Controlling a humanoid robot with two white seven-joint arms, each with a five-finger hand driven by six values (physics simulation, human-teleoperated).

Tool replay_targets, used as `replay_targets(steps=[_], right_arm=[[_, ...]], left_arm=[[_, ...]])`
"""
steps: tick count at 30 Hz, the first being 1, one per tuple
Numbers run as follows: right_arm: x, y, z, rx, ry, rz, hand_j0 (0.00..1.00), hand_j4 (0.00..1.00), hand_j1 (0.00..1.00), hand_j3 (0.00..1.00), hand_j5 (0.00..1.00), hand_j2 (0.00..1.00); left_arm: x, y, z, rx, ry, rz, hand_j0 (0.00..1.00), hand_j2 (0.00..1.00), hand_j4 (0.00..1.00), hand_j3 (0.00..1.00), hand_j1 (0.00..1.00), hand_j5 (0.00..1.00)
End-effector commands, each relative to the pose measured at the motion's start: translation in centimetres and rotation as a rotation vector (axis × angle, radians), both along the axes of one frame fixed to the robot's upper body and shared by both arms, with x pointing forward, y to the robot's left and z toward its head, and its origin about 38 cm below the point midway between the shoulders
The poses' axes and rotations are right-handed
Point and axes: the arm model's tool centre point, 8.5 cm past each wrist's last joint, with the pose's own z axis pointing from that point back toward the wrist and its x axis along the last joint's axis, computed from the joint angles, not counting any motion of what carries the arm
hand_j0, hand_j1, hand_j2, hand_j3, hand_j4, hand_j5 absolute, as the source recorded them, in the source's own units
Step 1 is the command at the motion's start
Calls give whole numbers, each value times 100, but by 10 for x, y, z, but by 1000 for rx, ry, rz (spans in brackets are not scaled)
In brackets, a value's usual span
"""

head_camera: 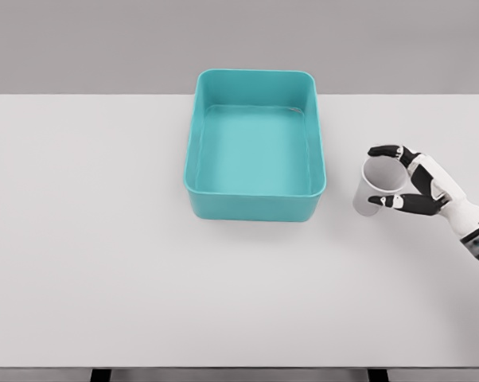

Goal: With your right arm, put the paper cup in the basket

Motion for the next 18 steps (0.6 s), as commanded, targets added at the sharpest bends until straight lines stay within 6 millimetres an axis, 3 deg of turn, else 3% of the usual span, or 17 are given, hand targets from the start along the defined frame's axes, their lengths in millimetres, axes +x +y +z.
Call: replay_targets(steps=[1, 11, 18], right_arm=[[-2, 3, -3, -27, 0, 23, 63, 63, 63, 63, 63, 63], [18, 6, 25, -37, -71, 36, 63, 63, 63, 63, 63, 63], [34, 18, 49, -46, -134, 69, 63, 63, 63, 63, 63, 63]], left_arm=[[0, 0, 0, 0, 0, 0, 100, 100, 100, 100, 100, 100], [0, 0, 0, 1, 0, 0, 100, 100, 100, 100, 100, 100], [0, 0, 0, 0, 0, 0, 100, 100, 100, 100, 100, 100]])
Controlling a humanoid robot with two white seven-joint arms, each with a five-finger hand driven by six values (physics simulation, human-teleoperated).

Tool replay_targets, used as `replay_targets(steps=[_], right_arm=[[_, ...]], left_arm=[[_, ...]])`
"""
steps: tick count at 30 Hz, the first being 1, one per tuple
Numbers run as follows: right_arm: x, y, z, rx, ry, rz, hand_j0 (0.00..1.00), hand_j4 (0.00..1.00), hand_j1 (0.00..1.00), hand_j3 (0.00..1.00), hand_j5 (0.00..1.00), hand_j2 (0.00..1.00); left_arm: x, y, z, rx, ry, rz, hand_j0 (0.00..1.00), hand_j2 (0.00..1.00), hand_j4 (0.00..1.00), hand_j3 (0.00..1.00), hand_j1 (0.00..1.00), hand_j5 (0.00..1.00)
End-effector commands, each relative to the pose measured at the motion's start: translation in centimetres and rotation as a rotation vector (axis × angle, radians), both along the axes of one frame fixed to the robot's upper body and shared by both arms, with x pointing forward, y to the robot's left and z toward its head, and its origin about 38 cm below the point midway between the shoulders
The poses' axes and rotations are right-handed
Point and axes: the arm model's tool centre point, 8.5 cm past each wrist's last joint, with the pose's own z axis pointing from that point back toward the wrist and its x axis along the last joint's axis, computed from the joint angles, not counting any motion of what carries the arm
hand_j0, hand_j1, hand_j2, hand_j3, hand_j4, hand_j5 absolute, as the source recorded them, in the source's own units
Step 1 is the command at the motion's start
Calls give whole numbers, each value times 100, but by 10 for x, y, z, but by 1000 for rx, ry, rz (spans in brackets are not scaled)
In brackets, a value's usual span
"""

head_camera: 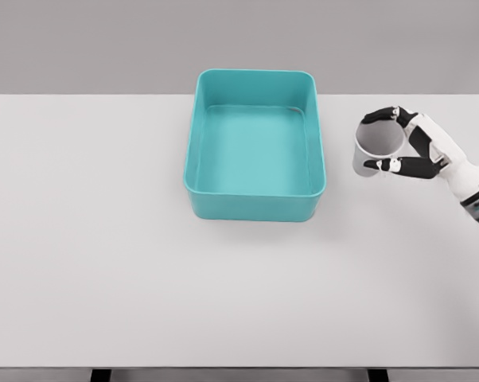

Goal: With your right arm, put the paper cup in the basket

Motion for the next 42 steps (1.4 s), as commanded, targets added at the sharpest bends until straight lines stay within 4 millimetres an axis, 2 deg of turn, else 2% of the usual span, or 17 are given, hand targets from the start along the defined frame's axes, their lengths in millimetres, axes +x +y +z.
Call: replay_targets(steps=[1, 5, 11, 16, 21, 29, 36, 39, 42], right_arm=[[-1, 5, -3, -7, 8, 15, 63, 63, 63, 63, 63, 63], [13, 20, 15, -6, -36, 47, 63, 63, 63, 63, 63, 63], [24, 41, 29, 2, -81, 87, 63, 63, 63, 63, 63, 63], [32, 48, 45, -7, -114, 105, 63, 63, 63, 63, 63, 63], [37, 59, 54, -23, -135, 135, 63, 63, 63, 63, 63, 63], [46, 95, 66, -71, -188, 214, 63, 63, 63, 63, 63, 63], [50, 123, 75, -196, -271, 277, 63, 63, 63, 63, 63, 63], [52, 131, 80, -317, -337, 309, 64, 64, 64, 64, 64, 64], [52, 145, 82, -400, -387, 346, 69, 69, 69, 69, 69, 69]], left_arm=[[0, 0, 0, 0, 0, 1, 100, 100, 100, 100, 100, 100], [0, 0, 0, 0, 0, 0, 100, 100, 100, 100, 100, 100], [0, 0, 0, 0, 0, 0, 100, 100, 100, 100, 100, 100], [0, 0, 0, 0, 0, 0, 100, 100, 100, 100, 100, 100], [0, 0, 0, 0, 0, 0, 100, 100, 100, 100, 100, 100], [0, 0, 0, 0, 0, 0, 100, 100, 100, 100, 100, 100], [0, 0, 0, 0, 0, 0, 100, 100, 100, 100, 100, 100], [0, 0, 0, 0, 0, 1, 100, 100, 100, 100, 100, 100], [0, 0, 0, 0, 0, 0, 100, 100, 100, 100, 100, 100]])
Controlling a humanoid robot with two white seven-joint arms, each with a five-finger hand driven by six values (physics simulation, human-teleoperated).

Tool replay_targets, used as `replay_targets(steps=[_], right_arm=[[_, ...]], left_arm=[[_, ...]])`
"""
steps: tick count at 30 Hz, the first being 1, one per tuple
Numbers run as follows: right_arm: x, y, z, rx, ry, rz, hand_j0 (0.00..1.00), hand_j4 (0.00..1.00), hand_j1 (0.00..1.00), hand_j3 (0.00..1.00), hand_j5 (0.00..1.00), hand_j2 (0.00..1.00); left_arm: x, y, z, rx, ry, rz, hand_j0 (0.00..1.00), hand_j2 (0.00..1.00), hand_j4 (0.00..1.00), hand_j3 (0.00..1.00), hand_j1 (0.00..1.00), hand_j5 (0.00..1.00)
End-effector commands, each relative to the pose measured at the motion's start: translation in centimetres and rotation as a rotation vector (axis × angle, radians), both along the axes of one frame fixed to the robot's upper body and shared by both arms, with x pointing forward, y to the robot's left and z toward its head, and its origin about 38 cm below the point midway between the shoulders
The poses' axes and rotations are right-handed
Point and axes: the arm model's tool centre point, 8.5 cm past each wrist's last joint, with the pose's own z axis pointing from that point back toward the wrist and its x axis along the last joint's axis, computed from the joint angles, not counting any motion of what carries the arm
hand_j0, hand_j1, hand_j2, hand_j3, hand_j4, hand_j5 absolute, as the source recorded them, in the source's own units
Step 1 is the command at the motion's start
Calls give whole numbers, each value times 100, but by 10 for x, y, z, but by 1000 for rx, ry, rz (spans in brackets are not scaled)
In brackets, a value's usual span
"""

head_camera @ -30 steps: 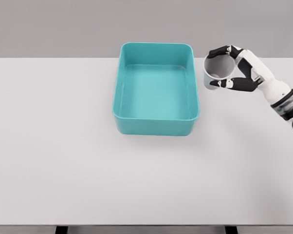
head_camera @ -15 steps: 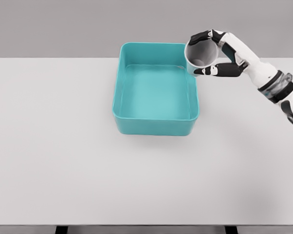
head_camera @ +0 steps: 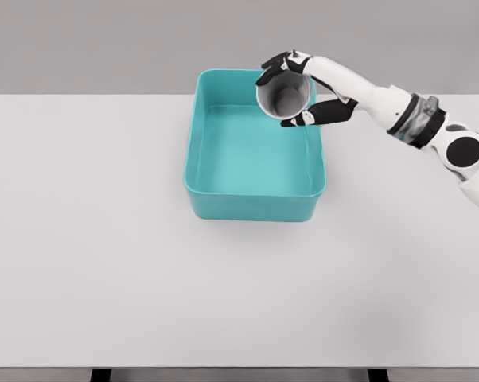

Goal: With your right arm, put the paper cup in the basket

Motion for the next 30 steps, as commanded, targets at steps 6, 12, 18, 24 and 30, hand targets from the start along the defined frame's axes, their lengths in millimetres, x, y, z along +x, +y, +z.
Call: replay_targets(steps=[6, 12, 18, 24, 30], right_arm=[[9, 11, -13, -325, -134, -46, 100, 100, 100, 100, 100, 100], [24, 6, 39, -489, -290, -46, 100, 100, 100, 100, 100, 100], [-11, -115, 34, -681, -248, -122, 100, 100, 100, 100, 100, 100], [-37, -127, 8, -810, -250, -72, 100, 100, 100, 100, 100, 100], [-40, -137, 1, -821, -225, -85, 100, 100, 100, 100, 100, 100]], left_arm=[[0, 0, 0, 0, 0, 0, 100, 100, 100, 100, 100, 100], [0, 0, 0, 1, 0, 0, 100, 100, 100, 100, 100, 100], [0, 0, 0, 1, 0, 0, 100, 100, 100, 100, 100, 100], [0, 0, 0, 0, 0, 0, 100, 100, 100, 100, 100, 100], [-3, 0, 0, 0, 6, 3, 100, 100, 100, 100, 100, 100]])
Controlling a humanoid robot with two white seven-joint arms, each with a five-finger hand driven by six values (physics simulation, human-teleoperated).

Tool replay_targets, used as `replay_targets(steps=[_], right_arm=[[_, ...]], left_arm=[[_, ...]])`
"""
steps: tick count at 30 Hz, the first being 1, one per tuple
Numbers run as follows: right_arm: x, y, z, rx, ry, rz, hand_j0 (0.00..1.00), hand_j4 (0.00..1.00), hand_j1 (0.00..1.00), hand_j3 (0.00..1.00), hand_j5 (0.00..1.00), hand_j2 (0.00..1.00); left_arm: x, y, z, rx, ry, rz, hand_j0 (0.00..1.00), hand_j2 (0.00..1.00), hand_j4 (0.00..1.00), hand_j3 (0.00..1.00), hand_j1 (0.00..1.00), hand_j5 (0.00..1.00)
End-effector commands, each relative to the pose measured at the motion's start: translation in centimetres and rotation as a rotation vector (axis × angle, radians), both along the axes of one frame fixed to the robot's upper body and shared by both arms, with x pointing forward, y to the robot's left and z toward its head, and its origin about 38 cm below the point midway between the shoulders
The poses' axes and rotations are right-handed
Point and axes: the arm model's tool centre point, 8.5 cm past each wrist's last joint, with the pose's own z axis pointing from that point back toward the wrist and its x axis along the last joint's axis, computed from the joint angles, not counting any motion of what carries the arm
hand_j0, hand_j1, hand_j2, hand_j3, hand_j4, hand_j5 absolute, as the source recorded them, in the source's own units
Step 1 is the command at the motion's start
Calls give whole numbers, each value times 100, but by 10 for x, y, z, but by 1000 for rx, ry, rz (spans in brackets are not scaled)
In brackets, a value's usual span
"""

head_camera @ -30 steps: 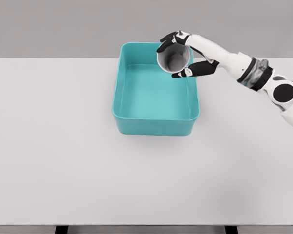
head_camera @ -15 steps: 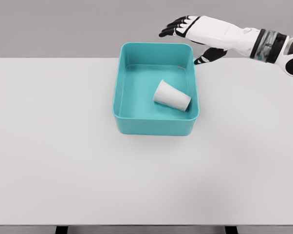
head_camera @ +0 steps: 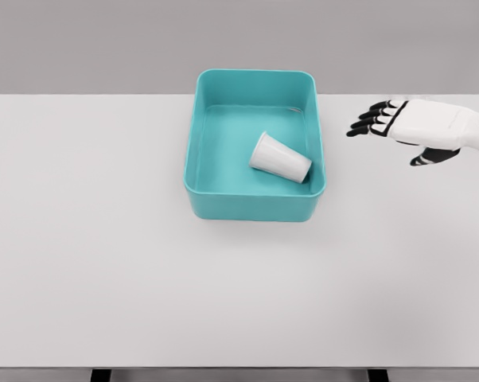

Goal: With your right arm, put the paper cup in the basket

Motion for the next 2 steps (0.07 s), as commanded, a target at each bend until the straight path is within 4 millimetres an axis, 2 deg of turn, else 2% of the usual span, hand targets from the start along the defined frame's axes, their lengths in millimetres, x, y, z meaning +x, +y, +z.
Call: replay_targets(steps=[1, 2], right_arm=[[-2, -11, 2, -6, -1, -25, 100, 100, 100, 100, 100, 100], [-4, -14, -2, -10, 10, -32, 100, 100, 100, 100, 100, 100]], left_arm=[[-2, 0, 0, 0, 3, 3, 100, 100, 100, 100, 100, 100], [-3, 0, 0, 0, 5, 3, 100, 100, 100, 100, 100, 100]])
